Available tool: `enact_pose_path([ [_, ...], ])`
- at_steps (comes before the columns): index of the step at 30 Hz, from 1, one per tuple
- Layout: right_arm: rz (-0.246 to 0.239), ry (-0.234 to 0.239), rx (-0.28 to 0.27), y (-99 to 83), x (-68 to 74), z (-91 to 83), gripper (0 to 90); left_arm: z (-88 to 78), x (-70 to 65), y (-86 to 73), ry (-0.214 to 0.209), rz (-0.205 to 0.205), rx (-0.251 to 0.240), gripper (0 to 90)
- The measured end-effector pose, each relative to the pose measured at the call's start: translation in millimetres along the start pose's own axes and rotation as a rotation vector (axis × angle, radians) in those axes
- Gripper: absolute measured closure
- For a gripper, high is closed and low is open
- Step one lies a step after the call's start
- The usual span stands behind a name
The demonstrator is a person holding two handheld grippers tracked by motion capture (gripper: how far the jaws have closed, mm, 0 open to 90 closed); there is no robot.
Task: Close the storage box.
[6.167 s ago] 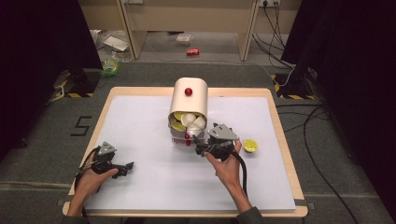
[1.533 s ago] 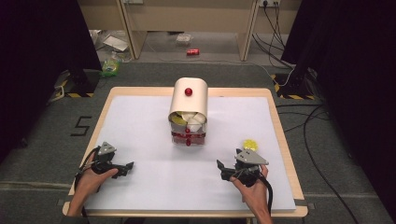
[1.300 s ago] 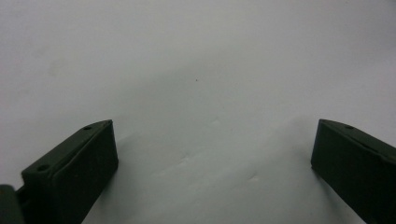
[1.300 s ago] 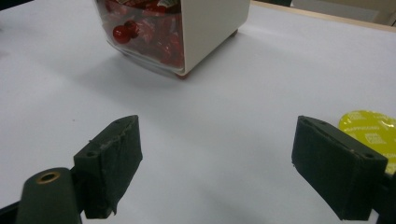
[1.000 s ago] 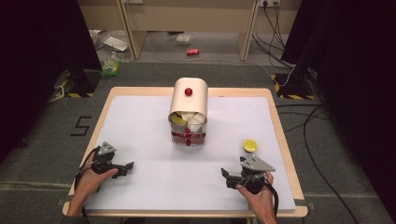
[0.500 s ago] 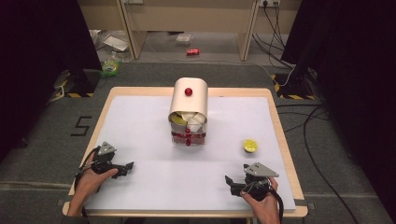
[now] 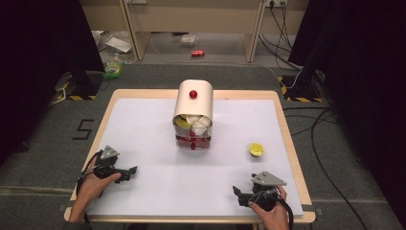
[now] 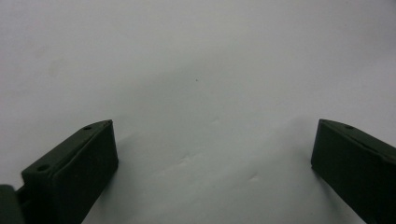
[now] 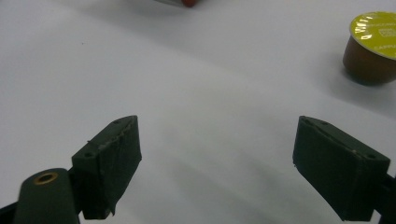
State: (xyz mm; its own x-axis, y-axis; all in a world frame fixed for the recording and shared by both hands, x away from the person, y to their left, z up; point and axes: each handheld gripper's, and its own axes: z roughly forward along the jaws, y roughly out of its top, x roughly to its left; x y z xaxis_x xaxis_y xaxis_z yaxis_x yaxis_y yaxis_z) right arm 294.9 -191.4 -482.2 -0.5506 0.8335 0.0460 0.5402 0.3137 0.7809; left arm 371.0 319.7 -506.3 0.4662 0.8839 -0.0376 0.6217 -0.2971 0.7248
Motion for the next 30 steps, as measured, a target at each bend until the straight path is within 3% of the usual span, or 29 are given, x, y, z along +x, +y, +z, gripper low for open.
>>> enact_pose_path([
  [30,-0.004,-0.037,0.086,-18.6,1.1,-9.9,15.7,0.1,-0.1,0.0,0.002,0.001,0.0,0.0],
])
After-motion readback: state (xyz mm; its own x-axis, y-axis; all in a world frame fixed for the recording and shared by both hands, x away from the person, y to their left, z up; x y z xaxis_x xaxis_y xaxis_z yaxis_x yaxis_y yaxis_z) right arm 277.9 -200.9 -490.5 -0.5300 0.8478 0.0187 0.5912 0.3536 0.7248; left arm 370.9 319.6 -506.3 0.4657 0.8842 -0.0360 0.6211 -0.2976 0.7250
